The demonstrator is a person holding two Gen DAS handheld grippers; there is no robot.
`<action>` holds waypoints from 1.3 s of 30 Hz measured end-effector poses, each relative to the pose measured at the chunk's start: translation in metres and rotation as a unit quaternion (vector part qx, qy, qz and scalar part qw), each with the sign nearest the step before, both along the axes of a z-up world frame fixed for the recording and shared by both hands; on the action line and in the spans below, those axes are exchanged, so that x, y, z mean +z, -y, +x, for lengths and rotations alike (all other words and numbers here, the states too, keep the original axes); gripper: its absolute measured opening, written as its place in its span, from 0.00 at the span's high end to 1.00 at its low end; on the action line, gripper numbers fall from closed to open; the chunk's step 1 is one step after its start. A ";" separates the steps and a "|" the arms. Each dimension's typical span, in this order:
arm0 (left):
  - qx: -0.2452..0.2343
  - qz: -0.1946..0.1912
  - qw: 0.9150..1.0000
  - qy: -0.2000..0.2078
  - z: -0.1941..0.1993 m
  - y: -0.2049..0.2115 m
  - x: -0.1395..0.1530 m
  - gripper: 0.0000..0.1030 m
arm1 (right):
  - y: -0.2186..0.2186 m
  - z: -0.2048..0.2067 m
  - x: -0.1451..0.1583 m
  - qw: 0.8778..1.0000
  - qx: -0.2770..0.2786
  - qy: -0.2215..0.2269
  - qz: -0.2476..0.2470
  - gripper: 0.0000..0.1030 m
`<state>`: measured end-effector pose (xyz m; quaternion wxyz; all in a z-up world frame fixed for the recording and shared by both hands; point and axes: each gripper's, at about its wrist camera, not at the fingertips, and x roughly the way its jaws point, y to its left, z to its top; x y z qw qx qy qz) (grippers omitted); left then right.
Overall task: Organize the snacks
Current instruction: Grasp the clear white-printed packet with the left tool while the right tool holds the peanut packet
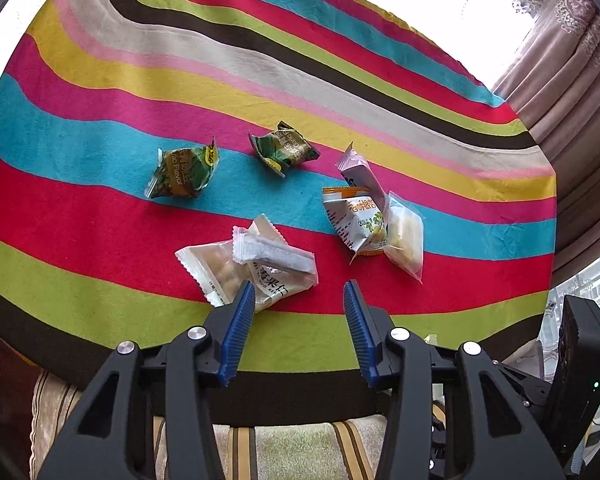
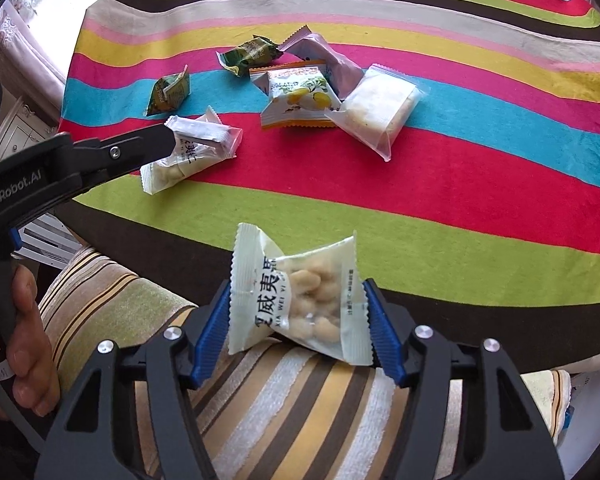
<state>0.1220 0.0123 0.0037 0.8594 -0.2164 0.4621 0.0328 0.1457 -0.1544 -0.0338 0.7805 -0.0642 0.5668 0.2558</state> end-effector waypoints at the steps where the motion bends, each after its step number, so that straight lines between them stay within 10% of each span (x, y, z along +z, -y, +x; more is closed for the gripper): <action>1: 0.000 -0.002 1.000 -0.003 0.004 0.000 -0.002 0.59 | 0.000 0.000 0.001 1.000 0.000 0.002 0.001 0.43; 31: 0.009 0.106 0.992 -0.066 0.084 0.011 -0.031 0.71 | 0.030 0.000 0.029 0.997 -0.038 0.042 0.043 0.55; 39: 0.016 0.126 0.991 -0.053 0.081 0.007 -0.027 0.88 | 0.054 0.002 0.039 0.996 -0.061 0.053 0.048 0.55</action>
